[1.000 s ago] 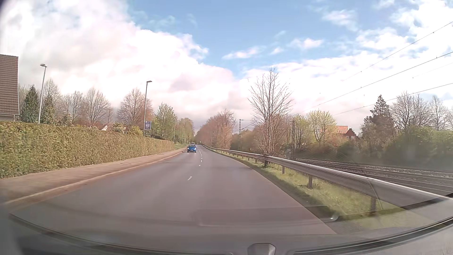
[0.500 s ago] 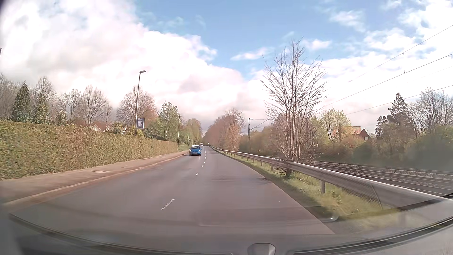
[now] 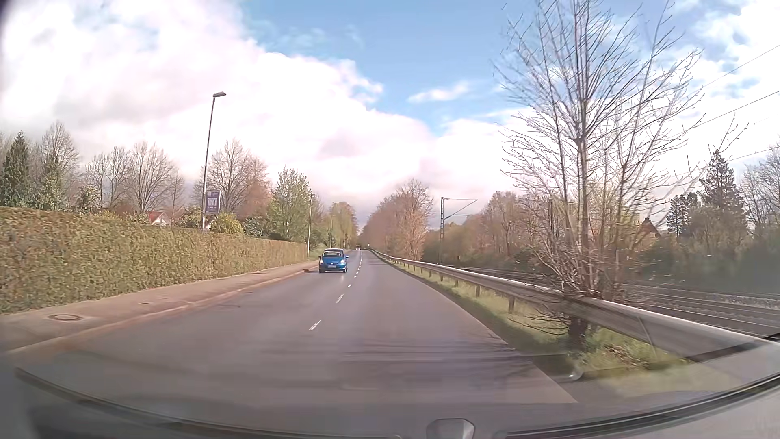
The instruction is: Follow the waypoints while adhering to traffic rules and regulations
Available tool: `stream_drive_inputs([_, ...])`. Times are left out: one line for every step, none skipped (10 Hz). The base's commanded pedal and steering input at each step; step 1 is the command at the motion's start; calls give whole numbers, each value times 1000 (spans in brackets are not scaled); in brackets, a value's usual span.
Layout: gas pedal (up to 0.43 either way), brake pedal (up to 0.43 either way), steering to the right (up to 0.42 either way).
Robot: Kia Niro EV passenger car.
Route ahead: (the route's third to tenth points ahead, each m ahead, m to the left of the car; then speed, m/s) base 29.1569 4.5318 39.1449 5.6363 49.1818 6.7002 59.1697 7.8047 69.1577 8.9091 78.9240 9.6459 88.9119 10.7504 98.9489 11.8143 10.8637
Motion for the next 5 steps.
stream_drive_inputs([169,0,-22])
stream_drive_inputs([169,0,-22])
stream_drive_inputs([169,0,-22])
stream_drive_inputs([169,0,-22])
stream_drive_inputs([169,0,-21])
